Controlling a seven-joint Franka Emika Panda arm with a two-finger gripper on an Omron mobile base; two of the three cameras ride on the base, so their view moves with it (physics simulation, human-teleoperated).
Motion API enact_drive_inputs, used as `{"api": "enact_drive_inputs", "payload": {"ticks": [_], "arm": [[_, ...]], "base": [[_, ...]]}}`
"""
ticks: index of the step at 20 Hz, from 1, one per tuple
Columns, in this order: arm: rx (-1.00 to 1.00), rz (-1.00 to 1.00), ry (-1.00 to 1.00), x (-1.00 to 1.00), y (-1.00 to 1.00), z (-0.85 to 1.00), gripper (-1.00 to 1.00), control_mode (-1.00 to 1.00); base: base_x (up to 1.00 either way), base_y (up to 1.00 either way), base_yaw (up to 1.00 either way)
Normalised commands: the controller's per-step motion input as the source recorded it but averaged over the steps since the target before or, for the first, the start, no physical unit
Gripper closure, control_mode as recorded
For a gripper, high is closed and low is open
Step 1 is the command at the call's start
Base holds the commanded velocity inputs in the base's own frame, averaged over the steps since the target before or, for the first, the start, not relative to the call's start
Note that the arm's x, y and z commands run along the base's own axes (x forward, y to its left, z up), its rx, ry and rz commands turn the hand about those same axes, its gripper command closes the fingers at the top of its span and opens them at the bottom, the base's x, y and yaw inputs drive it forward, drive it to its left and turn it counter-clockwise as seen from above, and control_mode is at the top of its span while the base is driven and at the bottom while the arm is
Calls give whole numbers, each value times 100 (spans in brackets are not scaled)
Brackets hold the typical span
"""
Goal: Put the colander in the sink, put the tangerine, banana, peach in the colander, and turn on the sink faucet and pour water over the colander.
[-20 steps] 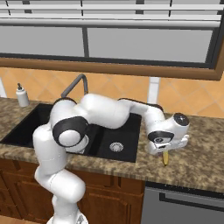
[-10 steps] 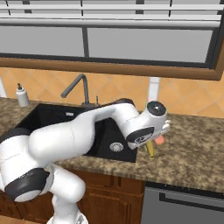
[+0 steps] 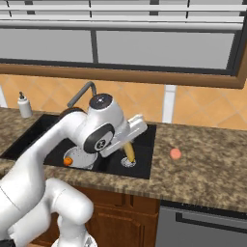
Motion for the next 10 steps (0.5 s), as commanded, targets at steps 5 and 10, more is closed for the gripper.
{"api": "enact_drive_inputs", "payload": {"ticks": [5, 10], "arm": [[0, 0, 5, -57, 96, 69, 100, -100], [-2, 0, 0, -38, 97, 19, 100, -100]], "base": [[0, 0, 0], [0, 0, 0]]}}
